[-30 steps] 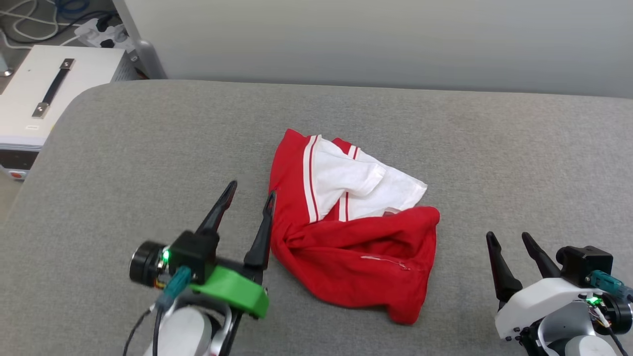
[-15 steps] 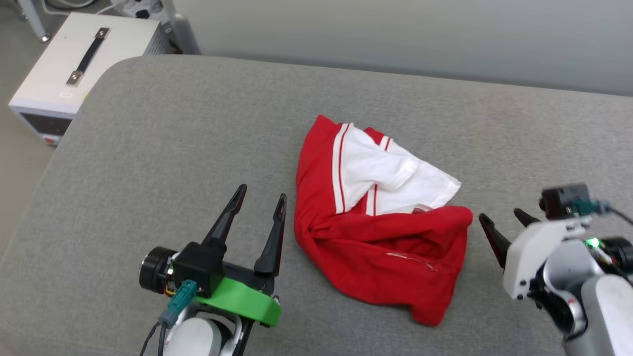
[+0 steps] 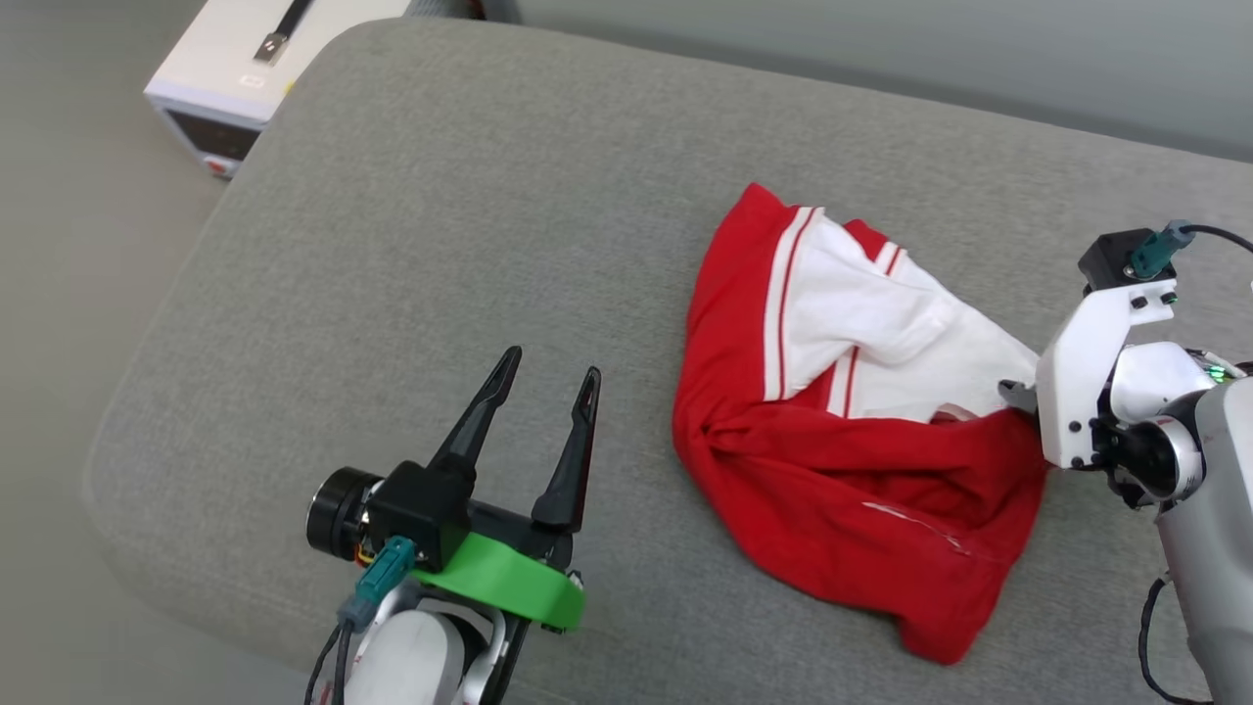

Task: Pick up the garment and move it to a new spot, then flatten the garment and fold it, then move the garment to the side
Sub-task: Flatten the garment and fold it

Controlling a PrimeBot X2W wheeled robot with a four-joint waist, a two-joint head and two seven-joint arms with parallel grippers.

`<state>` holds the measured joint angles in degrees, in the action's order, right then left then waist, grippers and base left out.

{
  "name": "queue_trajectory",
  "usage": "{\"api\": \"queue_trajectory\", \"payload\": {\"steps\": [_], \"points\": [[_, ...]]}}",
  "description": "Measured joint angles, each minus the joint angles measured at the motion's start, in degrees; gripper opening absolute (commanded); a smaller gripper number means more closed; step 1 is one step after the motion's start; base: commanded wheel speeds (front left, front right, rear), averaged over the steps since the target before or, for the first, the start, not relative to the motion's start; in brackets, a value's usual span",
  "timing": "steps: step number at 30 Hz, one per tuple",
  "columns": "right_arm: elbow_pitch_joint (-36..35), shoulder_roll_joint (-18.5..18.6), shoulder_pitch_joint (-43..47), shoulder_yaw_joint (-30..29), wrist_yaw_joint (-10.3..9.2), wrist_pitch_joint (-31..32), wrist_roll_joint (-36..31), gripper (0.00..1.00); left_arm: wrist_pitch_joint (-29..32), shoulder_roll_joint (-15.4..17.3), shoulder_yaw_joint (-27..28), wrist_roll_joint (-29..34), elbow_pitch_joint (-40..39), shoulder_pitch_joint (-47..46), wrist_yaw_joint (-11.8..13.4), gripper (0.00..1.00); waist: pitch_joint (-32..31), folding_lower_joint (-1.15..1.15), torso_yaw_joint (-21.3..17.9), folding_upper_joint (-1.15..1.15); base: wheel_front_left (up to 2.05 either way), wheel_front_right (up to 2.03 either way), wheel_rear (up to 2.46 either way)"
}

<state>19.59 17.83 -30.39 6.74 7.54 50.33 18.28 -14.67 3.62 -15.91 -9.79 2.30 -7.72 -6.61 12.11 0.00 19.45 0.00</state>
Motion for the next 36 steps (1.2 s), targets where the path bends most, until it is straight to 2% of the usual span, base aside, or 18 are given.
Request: {"api": "queue_trajectory", "payload": {"steps": [9,10,11,12,23,28,36], "points": [[8.0,-0.1,-1.7,0.2,-0.01,-2.8,-2.6,1.0,0.0,-0.2,0.2,0.0,0.2,-0.6,-0.2,1.0,2.7,0.0,4.1,0.0,0.0,0.0,0.0],[8.3,0.0,-1.7,0.4,-0.02,-3.2,-2.6,0.86,0.0,-0.2,0.2,0.0,0.3,-0.6,-0.2,1.0,2.9,0.0,4.3,0.0,0.0,0.0,0.0],[8.5,0.2,-1.8,0.7,-0.01,-3.7,-2.5,0.35,0.0,-0.2,0.2,0.0,0.4,-0.6,-0.2,1.0,3.2,0.0,4.4,0.0,0.0,0.0,0.0],[8.7,0.3,-1.9,0.9,-0.01,-4.2,-2.4,0.0,0.0,-0.3,0.3,0.0,0.5,-0.6,-0.2,1.0,3.3,0.0,4.4,0.0,0.0,0.0,0.0],[10.1,1.9,0.4,-0.8,0.07,-11.7,0.1,0.0,0.0,-0.3,1.3,0.7,1.0,-0.6,-0.6,1.0,1.8,0.0,0.8,0.0,0.0,0.0,0.0],[8.4,4.7,4.7,-3.6,0.05,-13.7,1.7,0.0,0.0,-0.4,1.4,0.8,1.2,-0.5,-0.7,1.0,0.6,0.0,-1.9,0.0,0.0,0.0,0.0],[3.5,5.0,12.5,-6.6,0.05,-15.7,3.0,0.0,0.0,-0.4,1.8,0.8,1.8,-0.5,-0.7,1.0,-0.9,0.0,-5.5,0.0,0.0,0.0,0.0]]}}
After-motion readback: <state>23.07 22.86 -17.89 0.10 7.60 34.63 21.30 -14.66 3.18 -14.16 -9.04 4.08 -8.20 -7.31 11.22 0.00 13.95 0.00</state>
